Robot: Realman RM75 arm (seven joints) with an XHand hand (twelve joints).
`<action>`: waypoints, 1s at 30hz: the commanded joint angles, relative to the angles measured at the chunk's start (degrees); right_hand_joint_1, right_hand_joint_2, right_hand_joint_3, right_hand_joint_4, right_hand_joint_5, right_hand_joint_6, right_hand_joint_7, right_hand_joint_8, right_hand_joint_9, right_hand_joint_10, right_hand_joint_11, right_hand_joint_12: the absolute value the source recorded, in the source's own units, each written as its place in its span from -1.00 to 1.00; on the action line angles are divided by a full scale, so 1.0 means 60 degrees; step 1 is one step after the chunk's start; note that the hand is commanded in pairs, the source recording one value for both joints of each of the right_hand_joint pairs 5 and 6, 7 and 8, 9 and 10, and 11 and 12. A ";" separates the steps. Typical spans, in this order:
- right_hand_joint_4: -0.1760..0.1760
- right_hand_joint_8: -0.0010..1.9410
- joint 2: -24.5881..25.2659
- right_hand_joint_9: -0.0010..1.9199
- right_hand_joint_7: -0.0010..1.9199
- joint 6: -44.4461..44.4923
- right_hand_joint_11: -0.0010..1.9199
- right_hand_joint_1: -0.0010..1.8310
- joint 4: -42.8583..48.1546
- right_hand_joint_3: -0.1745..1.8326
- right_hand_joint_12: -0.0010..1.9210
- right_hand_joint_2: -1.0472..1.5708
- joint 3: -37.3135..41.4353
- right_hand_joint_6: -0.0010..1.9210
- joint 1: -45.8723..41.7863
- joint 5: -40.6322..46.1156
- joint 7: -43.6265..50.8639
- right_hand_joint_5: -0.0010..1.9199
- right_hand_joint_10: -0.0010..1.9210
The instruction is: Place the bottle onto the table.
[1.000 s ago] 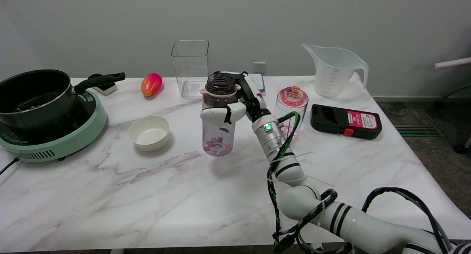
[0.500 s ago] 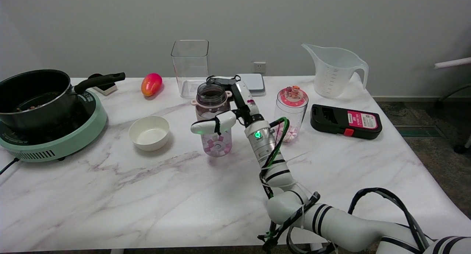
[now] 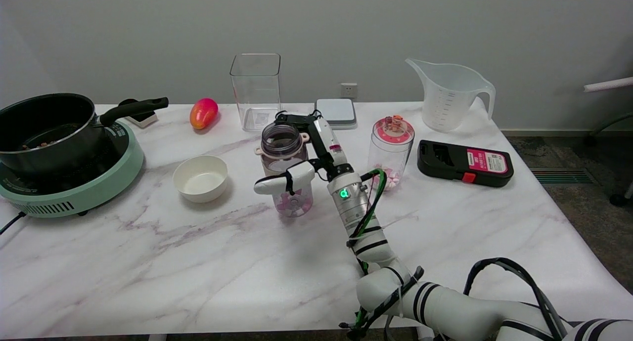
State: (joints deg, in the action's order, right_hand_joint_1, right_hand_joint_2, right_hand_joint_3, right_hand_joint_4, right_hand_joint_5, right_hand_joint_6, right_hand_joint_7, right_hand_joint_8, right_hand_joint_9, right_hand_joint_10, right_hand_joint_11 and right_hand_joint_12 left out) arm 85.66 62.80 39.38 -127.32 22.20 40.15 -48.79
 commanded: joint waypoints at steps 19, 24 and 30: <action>0.00 0.72 0.0129 0.67 0.74 0.0687 0.48 0.26 -0.0587 -0.22 0.48 0.87 0.0082 0.54 -0.0389 -0.0241 -0.0807 0.54 0.67; 0.00 0.66 0.0115 0.62 0.68 0.0727 0.42 0.33 -0.0587 -0.11 0.42 0.63 0.0082 0.37 -0.0415 -0.0269 -0.0807 0.37 0.61; 0.00 0.58 0.0088 0.55 0.60 0.0727 0.37 0.34 -0.0558 -0.02 0.37 0.36 0.0082 0.19 -0.0468 -0.0309 -0.0807 0.19 0.55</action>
State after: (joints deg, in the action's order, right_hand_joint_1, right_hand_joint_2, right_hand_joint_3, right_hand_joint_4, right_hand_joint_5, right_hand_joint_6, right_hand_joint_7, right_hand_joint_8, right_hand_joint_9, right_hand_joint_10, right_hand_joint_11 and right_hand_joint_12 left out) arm 86.38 66.77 36.12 -126.90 20.14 38.64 -52.86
